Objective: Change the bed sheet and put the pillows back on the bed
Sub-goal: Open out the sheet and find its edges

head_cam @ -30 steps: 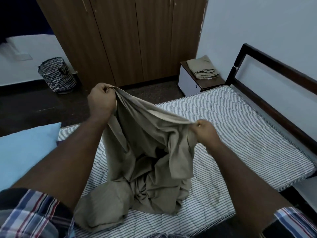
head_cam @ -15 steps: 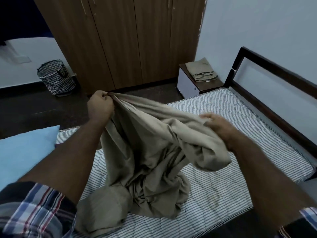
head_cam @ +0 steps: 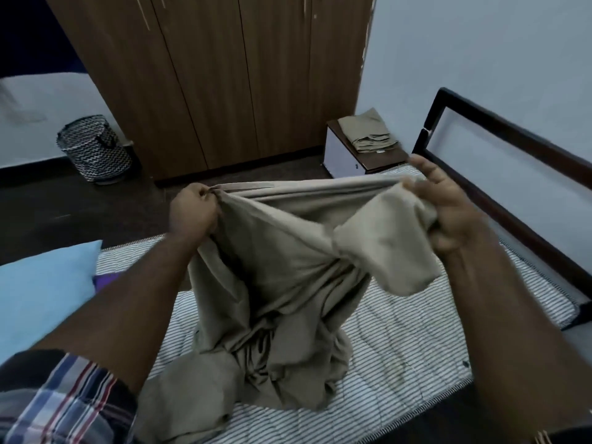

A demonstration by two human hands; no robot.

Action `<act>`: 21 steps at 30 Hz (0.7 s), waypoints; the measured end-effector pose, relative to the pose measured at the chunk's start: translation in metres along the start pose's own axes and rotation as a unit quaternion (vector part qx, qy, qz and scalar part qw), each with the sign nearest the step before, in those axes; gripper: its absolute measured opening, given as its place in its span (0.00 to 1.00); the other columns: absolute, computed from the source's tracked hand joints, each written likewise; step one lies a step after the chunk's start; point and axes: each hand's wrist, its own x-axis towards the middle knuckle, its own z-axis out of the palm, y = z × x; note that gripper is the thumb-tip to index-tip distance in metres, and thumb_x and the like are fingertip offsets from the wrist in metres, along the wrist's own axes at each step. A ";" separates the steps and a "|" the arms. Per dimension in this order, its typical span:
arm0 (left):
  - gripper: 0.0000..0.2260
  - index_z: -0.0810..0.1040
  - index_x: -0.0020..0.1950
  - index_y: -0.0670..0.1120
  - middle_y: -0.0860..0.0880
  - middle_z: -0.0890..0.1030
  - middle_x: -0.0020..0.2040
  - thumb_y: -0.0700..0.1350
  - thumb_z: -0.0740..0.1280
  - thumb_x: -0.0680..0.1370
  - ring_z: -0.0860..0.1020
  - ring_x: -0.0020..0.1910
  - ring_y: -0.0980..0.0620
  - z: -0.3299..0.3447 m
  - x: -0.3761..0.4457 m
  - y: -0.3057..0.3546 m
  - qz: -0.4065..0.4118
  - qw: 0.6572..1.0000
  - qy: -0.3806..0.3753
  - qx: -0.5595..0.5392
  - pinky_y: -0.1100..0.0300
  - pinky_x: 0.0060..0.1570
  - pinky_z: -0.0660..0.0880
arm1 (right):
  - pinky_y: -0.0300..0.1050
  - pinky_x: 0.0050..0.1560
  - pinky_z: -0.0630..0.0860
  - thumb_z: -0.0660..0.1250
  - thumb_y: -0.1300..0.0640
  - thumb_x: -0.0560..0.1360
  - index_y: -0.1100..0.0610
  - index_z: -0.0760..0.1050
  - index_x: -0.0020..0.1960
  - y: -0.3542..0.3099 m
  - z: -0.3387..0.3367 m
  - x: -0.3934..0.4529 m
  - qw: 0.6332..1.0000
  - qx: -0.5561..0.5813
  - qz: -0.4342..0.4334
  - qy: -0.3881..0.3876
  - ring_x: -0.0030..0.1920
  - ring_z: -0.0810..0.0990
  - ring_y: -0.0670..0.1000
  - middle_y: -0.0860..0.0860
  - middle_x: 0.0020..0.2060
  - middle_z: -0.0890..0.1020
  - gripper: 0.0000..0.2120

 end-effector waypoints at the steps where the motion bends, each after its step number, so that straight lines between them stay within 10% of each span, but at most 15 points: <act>1: 0.11 0.81 0.57 0.44 0.43 0.83 0.53 0.43 0.62 0.79 0.79 0.56 0.41 0.004 -0.003 0.004 0.009 1.000 -0.005 -0.006 0.59 0.47 0.68 | 0.35 0.34 0.77 0.68 0.63 0.76 0.53 0.74 0.54 0.001 0.001 0.007 0.994 -0.094 -0.003 0.061 0.36 0.79 0.47 0.51 0.41 0.81 0.10; 5: 0.10 0.81 0.54 0.47 0.45 0.83 0.53 0.43 0.61 0.78 0.79 0.56 0.42 0.011 -0.006 0.005 0.017 0.999 -0.025 -0.011 0.57 0.49 0.70 | 0.45 0.44 0.72 0.59 0.67 0.82 0.59 0.71 0.38 0.060 -0.008 0.000 0.922 -0.356 0.144 0.044 0.38 0.73 0.51 0.54 0.37 0.75 0.14; 8: 0.10 0.82 0.54 0.45 0.43 0.83 0.54 0.42 0.62 0.78 0.79 0.57 0.41 0.011 -0.008 -0.004 0.012 1.000 -0.022 0.005 0.55 0.52 0.72 | 0.50 0.48 0.79 0.67 0.61 0.76 0.62 0.77 0.48 0.050 -0.009 -0.013 0.977 -0.071 0.201 -0.027 0.43 0.81 0.56 0.60 0.43 0.81 0.04; 11: 0.10 0.82 0.52 0.45 0.43 0.84 0.50 0.42 0.62 0.78 0.80 0.55 0.41 0.014 -0.013 -0.004 0.002 1.000 -0.027 -0.004 0.58 0.47 0.69 | 0.49 0.72 0.68 0.74 0.61 0.66 0.56 0.75 0.57 0.030 -0.019 -0.015 0.947 0.294 0.089 -0.091 0.58 0.79 0.56 0.56 0.52 0.81 0.21; 13: 0.10 0.82 0.53 0.44 0.43 0.84 0.50 0.42 0.62 0.78 0.80 0.54 0.41 0.018 -0.015 -0.001 0.004 0.999 -0.033 -0.007 0.58 0.47 0.69 | 0.54 0.69 0.70 0.71 0.68 0.66 0.52 0.70 0.64 0.031 -0.013 -0.022 0.948 0.297 0.031 -0.107 0.63 0.77 0.56 0.56 0.59 0.80 0.30; 16: 0.10 0.82 0.53 0.44 0.44 0.83 0.51 0.42 0.62 0.78 0.79 0.55 0.42 0.020 -0.016 0.002 0.007 0.999 -0.038 -0.013 0.57 0.48 0.70 | 0.57 0.51 0.81 0.62 0.79 0.70 0.51 0.65 0.71 0.052 -0.005 -0.024 0.994 -0.028 0.098 -0.049 0.54 0.82 0.57 0.61 0.60 0.80 0.36; 21: 0.09 0.81 0.51 0.46 0.46 0.83 0.49 0.42 0.61 0.77 0.79 0.54 0.44 0.014 -0.013 -0.005 0.020 0.999 -0.041 -0.001 0.56 0.50 0.72 | 0.55 0.42 0.81 0.70 0.68 0.70 0.54 0.77 0.48 0.035 -0.008 -0.010 0.809 -0.573 0.045 0.127 0.42 0.82 0.58 0.55 0.39 0.80 0.12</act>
